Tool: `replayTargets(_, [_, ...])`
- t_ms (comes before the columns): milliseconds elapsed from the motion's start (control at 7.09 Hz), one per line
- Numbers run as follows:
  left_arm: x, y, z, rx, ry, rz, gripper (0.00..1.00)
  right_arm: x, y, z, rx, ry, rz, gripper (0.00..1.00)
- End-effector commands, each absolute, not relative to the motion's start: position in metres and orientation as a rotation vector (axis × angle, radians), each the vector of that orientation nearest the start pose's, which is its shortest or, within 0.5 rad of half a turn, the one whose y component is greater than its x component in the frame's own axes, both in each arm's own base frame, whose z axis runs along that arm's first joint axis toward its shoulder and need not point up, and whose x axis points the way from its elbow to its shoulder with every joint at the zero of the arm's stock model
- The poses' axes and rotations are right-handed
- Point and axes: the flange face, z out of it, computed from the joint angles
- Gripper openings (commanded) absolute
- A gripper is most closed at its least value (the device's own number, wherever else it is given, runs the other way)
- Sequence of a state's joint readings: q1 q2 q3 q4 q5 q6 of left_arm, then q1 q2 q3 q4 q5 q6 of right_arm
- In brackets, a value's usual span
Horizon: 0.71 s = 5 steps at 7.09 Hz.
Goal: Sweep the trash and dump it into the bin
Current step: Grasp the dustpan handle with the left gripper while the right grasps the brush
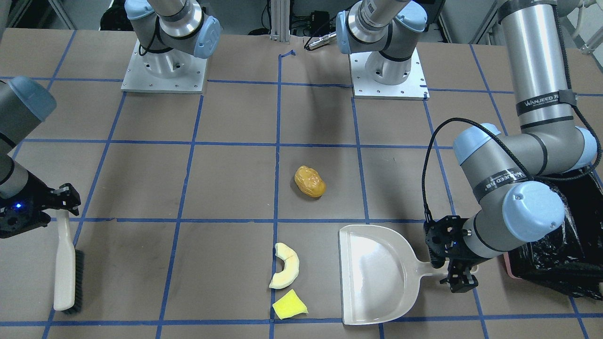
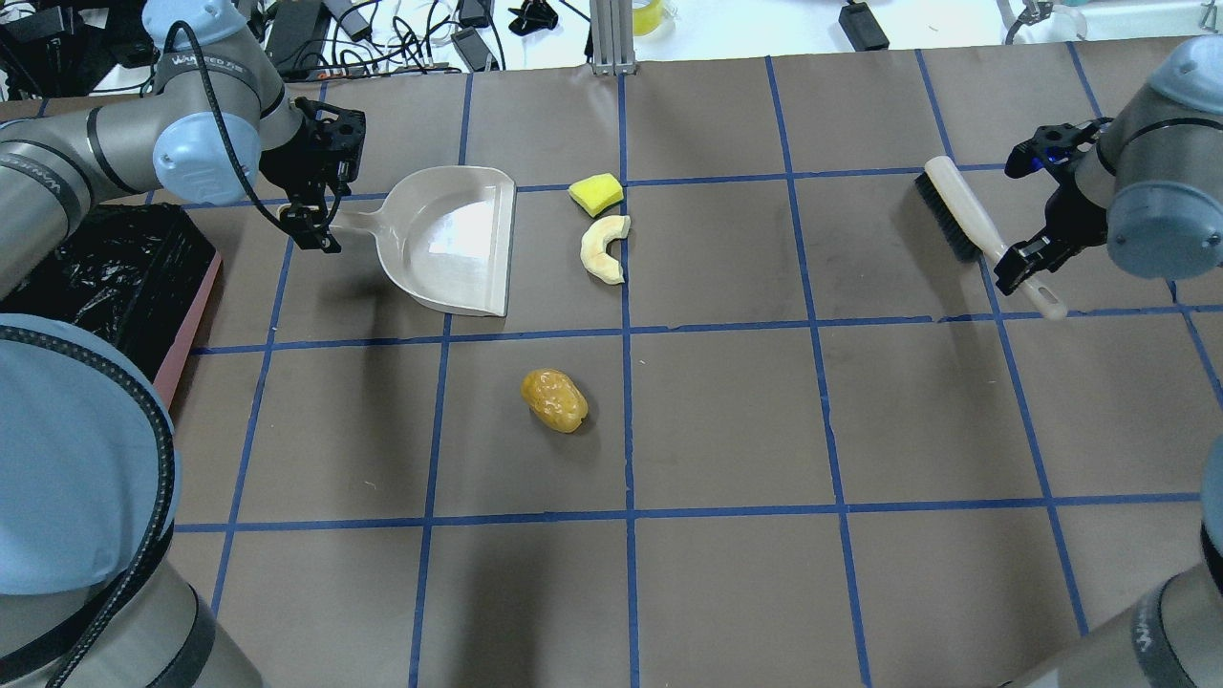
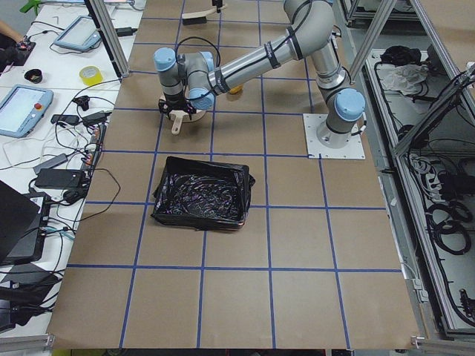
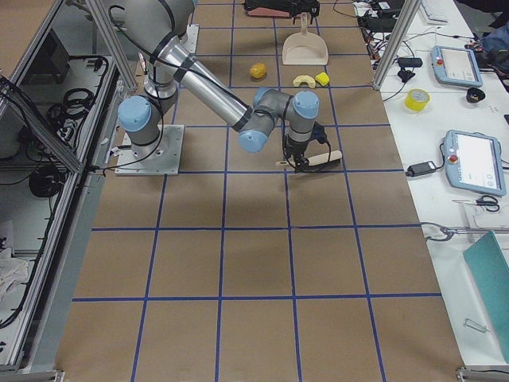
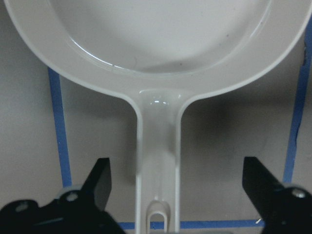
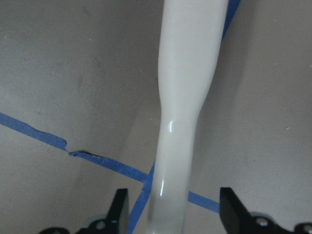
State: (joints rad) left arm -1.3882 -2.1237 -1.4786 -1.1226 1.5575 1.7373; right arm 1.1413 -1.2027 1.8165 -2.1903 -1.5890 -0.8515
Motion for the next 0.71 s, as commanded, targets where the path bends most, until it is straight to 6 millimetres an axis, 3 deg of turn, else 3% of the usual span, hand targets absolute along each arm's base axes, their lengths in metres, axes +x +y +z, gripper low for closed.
replayTargets(0, [-0.012, -0.689, 0.238, 2.216, 2.282, -0.03, 0.95, -0.118, -0.573, 0.23, -0.656, 3.071, 0.062, 0.07])
replayTargets(141, [-0.014, -0.688, 0.234, 2.214, 2.294, -0.025, 0.95, -0.119, -0.571, 0.23, -0.658, 3.079, 0.088, 0.0])
replayTargets(423, [-0.015, -0.686, 0.226, 2.212, 2.311, -0.013, 0.95, -0.116, -0.575, 0.244, -0.627, 3.111, 0.067, 0.0])
replayTargets(564, [-0.022, -0.683, 0.215, 2.229, 2.315, 0.008, 0.95, -0.1, -0.574, 0.252, -0.401, 3.122, 0.084, 0.0])
